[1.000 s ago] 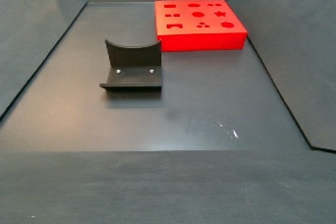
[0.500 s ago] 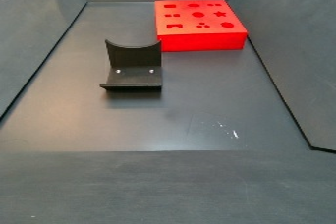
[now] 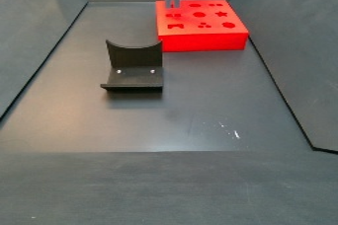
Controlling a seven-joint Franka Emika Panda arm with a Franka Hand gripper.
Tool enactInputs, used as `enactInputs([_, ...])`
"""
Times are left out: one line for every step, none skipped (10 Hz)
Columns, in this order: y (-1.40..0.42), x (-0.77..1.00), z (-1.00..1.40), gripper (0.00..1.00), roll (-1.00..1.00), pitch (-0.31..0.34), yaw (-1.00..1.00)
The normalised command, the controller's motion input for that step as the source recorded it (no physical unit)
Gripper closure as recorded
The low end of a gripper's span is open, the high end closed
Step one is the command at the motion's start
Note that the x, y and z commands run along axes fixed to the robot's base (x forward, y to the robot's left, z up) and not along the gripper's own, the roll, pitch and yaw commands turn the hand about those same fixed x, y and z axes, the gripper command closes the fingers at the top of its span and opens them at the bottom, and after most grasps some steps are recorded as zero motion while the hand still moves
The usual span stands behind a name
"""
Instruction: Insert the double-square object.
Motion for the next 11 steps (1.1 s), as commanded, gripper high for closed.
enactInputs([0.08,-0.16,-0.34,1.00,-0.06,0.000,-0.33])
enactInputs([0.02,-0.07,-0.13,1.00,0.00,0.000,-0.25])
enactInputs([0.00,-0.03,-0.23,1.00,0.00,0.023,-0.22])
enactInputs([0.00,0.00,-0.23,1.00,-0.02,0.094,-0.27])
enactInputs([0.00,0.04,-0.40,1.00,-0.19,0.081,-0.31])
enactInputs([0.00,0.19,-0.69,1.00,-0.18,0.039,-0.29])
enactInputs([0.00,0.21,-0.81,1.00,-0.14,0.000,-0.25])
enactInputs([0.00,0.20,-0.78,1.00,-0.16,0.000,-0.19])
enactInputs([0.00,0.18,-0.45,1.00,-0.25,0.000,-0.12])
enactInputs([0.00,0.00,0.03,1.00,0.00,0.000,0.00])
enactInputs([0.00,0.00,0.00,1.00,0.00,0.000,0.00])
